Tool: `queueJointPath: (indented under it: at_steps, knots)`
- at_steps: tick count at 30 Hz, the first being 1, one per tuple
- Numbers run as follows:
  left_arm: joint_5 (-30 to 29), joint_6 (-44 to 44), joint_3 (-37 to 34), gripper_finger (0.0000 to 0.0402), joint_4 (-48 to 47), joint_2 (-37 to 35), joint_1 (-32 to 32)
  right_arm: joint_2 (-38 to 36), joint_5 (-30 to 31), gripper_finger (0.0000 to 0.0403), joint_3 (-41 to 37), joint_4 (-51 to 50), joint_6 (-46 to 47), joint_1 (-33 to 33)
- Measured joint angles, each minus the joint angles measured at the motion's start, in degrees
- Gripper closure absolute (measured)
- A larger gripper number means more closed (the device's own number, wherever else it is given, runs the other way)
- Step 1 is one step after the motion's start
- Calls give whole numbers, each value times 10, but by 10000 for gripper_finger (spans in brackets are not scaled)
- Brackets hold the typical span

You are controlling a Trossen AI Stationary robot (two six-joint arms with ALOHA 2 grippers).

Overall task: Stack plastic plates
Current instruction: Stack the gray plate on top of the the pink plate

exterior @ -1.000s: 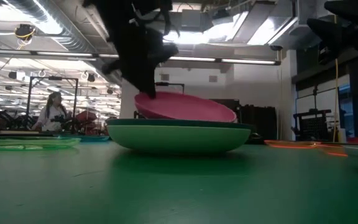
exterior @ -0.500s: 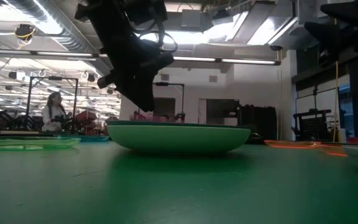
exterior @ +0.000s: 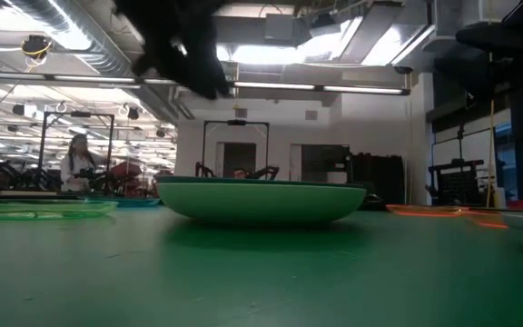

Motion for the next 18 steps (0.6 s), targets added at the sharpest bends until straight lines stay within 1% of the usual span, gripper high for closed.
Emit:
queueJointPath:
  at_steps: [5,9,13,15,18]
  knots:
    - [-109,-2,0,279,22,0,-103,0,-1,151,0,6,-4,0]
    - [-176,0,-27,279,84,4,-175,0,-1,151,0,5,-4,0]
    - [-201,17,-83,279,198,4,-219,0,6,151,0,9,-4,0]
    - [-200,38,-116,279,269,5,-230,3,8,151,7,2,-5,0]
    - [-184,86,-164,279,398,5,-232,35,15,151,32,-16,-5,0]
